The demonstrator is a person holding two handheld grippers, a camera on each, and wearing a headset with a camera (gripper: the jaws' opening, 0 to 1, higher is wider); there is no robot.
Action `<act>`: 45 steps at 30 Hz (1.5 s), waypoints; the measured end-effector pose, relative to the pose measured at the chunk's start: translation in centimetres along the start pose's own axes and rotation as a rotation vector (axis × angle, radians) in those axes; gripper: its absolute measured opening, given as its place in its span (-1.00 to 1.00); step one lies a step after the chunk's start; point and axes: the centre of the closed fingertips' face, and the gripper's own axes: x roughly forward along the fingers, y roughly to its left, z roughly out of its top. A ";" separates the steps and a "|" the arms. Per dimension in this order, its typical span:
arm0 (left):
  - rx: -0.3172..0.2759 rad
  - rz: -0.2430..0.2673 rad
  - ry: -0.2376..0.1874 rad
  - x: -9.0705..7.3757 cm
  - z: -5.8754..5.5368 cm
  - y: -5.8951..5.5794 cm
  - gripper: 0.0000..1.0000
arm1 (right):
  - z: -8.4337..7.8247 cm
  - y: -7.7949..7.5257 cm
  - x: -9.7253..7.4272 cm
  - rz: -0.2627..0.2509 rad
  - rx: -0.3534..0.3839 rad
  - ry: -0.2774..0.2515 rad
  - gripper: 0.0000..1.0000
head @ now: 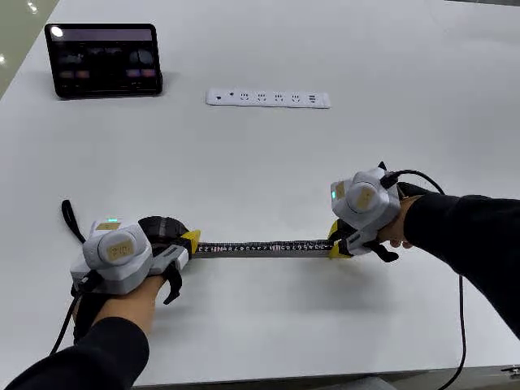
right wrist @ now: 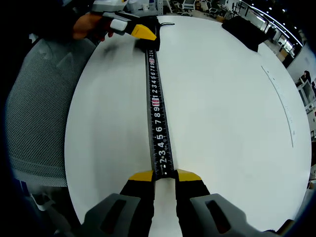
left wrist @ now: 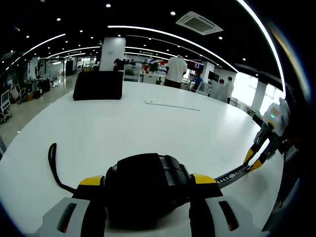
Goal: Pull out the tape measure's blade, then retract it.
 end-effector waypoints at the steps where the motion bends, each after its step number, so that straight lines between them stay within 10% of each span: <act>1: 0.005 0.000 0.011 -0.1 -0.1 0.0 0.28 | 0.0 0.0 0.0 0.000 -0.006 0.003 -0.78; 45: -0.004 -0.022 0.068 -0.3 -0.3 0.0 0.24 | 1.7 0.2 0.4 -0.030 0.056 -0.081 -0.78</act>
